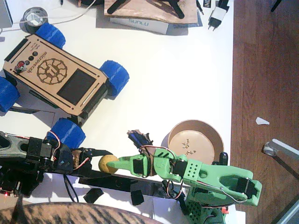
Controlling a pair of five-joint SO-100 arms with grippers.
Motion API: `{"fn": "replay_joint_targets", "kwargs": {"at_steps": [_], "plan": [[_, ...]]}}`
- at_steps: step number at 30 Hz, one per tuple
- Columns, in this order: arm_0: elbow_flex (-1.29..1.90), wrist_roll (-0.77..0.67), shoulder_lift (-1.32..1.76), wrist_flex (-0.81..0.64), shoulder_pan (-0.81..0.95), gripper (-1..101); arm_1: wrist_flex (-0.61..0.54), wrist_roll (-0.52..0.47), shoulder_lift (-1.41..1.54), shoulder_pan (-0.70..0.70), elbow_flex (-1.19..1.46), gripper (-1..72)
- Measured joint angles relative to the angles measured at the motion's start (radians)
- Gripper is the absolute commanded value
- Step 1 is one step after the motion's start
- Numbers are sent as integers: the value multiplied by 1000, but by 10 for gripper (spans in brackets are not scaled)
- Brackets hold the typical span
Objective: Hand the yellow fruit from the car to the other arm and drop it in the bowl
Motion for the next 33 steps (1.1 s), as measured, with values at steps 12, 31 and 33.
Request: {"fn": "replay_joint_targets", "kwargs": {"at_steps": [12,31,33], "plan": [[0,0,0,0,-8,1,-11,0,-12,11,0,253],[-2,0,0,0,-8,1,-28,75,-28,25,2,293],[-2,0,0,0,-8,1,-41,58,-29,25,2,289]]}}
